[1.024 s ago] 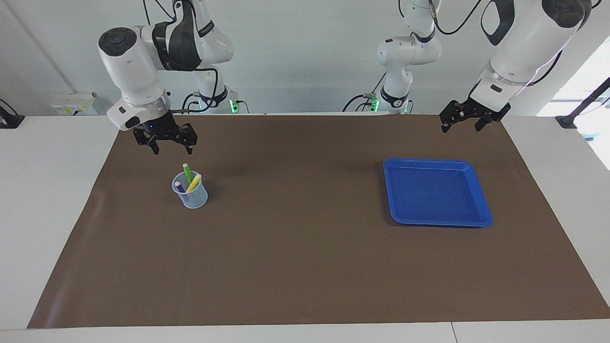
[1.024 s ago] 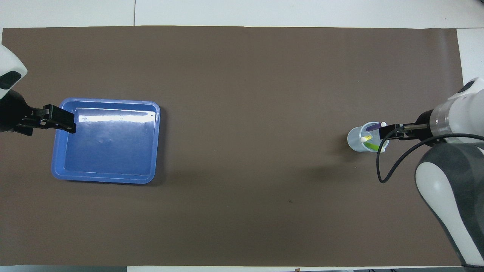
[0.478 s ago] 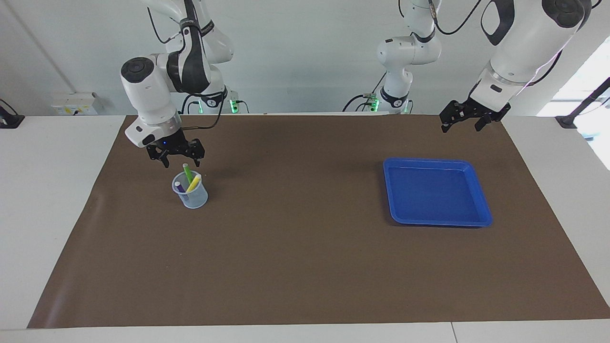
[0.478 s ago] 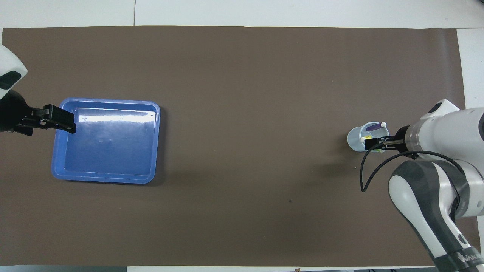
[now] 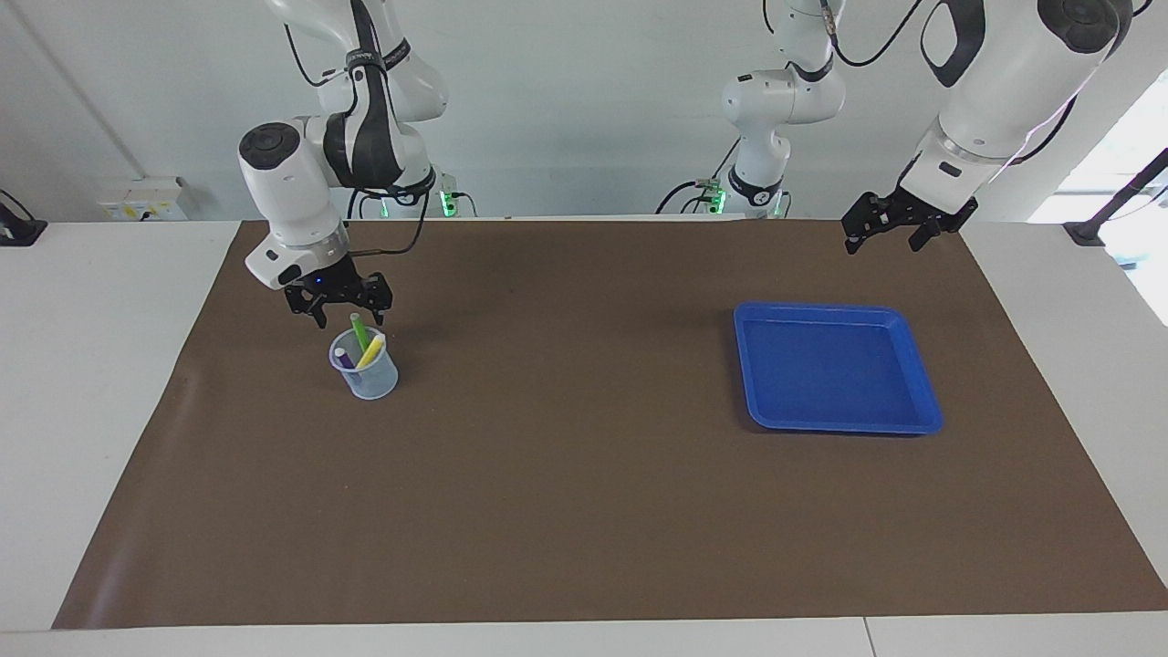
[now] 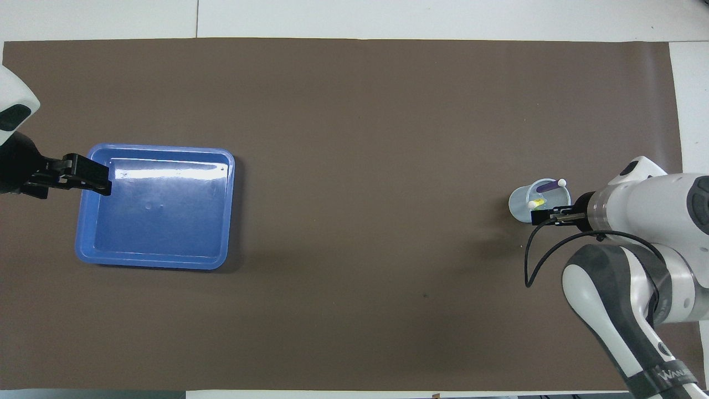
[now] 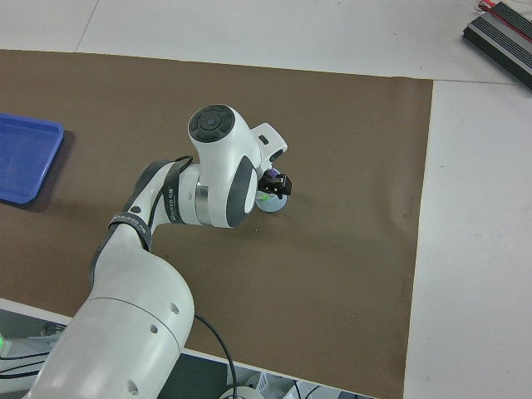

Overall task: Right arm passes pens to left for tray arrangement
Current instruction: 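Reach the right gripper to the clear cup and grasp the green pen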

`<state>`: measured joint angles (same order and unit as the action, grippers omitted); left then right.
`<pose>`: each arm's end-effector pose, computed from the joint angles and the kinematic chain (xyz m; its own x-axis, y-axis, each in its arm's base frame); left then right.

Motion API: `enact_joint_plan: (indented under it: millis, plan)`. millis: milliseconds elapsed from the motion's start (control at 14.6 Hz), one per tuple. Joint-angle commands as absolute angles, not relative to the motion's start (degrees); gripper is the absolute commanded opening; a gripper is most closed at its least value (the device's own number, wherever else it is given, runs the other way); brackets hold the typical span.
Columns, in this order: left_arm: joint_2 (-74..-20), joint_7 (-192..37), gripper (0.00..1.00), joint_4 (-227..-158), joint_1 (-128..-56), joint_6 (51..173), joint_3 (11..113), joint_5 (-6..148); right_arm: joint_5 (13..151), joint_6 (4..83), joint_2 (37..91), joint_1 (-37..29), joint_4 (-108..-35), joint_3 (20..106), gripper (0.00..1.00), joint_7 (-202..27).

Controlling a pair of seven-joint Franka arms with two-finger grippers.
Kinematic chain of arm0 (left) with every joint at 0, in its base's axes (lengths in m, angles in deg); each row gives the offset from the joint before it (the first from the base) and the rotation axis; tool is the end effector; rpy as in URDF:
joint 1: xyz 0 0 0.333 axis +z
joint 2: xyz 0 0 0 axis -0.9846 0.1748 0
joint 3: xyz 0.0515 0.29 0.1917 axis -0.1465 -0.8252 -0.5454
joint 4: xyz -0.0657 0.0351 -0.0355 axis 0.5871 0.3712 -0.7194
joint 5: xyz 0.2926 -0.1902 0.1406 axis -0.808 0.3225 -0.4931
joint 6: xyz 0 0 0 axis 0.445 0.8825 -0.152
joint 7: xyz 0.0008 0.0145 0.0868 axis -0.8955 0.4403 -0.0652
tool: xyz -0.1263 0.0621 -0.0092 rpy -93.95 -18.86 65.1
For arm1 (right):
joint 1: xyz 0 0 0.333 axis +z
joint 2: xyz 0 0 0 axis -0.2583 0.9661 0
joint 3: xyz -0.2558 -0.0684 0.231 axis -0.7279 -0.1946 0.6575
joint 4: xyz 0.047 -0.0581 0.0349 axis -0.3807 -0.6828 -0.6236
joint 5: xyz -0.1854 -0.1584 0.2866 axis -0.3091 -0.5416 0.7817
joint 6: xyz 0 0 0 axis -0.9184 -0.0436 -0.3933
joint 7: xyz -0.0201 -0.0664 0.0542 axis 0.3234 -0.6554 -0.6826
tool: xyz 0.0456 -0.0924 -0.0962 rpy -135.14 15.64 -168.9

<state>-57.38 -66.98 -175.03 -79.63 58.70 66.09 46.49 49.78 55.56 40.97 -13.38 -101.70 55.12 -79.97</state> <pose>0.5162 -0.0626 0.6071 0.9924 -0.0354 -0.1176 -0.0353 -0.9994 0.0030 0.4741 0.0055 0.4065 0.9973 0.0475 0.0556 0.0464 -0.9987 0.0211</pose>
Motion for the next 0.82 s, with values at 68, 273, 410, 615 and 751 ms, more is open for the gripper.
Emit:
enact_joint_plan:
  millis: [68, 273, 410, 615, 751]
  plan:
    - [-58.4, -66.9, 1.0, -175.8, -79.8, 59.0, 65.8, 45.6, 50.4, 56.0, 39.4, -14.2, -103.4, 55.4, 0.55, -81.8]
    - [-58.4, -66.9, 1.0, -175.8, -79.8, 59.1, 65.8, 45.6, 50.4, 55.6, 39.4, -14.2, -103.4, 55.3, 0.04, -81.8]
    - [-58.4, -66.9, 1.0, -175.8, -79.9, 59.1, 65.8, 45.5, 50.4, 55.1, 39.4, -14.2, -103.2, 55.4, 0.0, -81.8]
    - [-58.4, -66.9, 1.0, -175.8, -79.8, 59.1, 65.8, 45.6, 50.4, 55.2, 39.4, -14.2, -102.3, 55.4, 0.0, -81.7]
    - [-58.4, -66.9, 1.0, -175.8, -79.8, 59.0, 65.8, 45.5, 50.4, 54.0, 39.1, -14.2, -100.7, 55.4, 0.0, -81.7]
